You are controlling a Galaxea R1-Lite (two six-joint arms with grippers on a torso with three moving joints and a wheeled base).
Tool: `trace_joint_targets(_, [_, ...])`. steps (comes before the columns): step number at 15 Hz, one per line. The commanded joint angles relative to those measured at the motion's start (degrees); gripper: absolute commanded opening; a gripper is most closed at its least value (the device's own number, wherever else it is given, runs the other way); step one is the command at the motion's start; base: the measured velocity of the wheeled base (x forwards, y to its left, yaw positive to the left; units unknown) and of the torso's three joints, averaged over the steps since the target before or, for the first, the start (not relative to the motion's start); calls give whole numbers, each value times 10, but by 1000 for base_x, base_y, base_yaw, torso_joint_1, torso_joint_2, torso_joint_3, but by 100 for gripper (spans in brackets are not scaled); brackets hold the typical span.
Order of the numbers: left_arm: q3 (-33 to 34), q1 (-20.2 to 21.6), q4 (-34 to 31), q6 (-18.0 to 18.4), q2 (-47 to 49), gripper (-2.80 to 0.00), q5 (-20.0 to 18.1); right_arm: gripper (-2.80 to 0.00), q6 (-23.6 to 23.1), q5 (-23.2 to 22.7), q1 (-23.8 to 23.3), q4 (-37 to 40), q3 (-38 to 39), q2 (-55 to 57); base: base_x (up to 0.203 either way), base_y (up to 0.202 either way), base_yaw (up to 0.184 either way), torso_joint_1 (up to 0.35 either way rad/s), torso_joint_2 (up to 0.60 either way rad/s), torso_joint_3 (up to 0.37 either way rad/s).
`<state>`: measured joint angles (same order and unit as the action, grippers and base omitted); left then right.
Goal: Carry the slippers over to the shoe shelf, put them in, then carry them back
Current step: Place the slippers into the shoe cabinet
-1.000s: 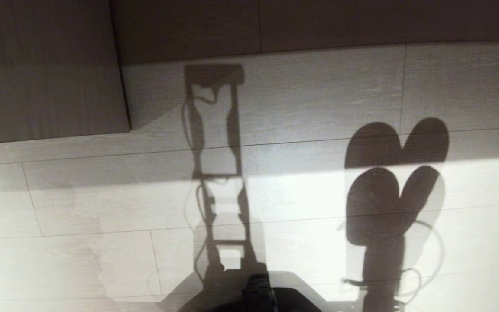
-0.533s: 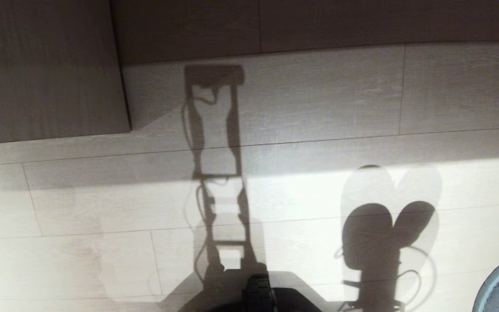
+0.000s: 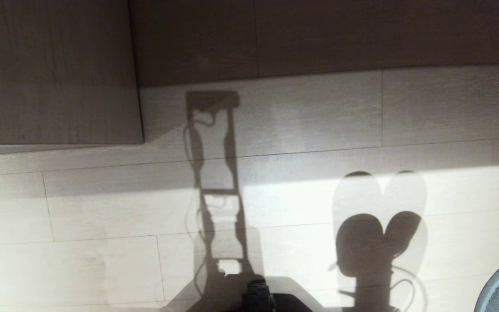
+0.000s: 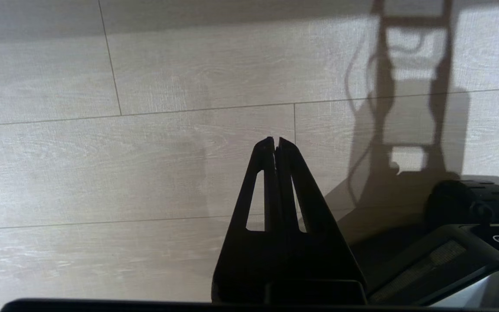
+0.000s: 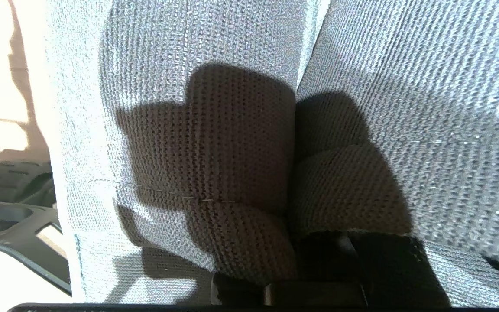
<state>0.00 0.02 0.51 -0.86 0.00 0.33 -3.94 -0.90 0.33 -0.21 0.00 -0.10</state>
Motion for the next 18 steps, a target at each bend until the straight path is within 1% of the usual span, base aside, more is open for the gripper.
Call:
trace_joint_targets(1, [0,0,0,0,0,-280,0,-280,0,-1,0,1,0,2,0,0,0,2,2,202])
trace_joint_targets(4, [0,0,0,-1,0,-280,0,-280,4,0,0,2,0,2,0,0,0,1,3,206])
trace_joint_targets(7, [0,0,0,-1,0,-280,0,-280,26,2,0,1,0,2,0,0,0,2,3,205])
trace_joint_targets(18, [0,0,-1,-2,0,-280,0,-280,27,3,0,1,0,2,0,0,0,2,1,205])
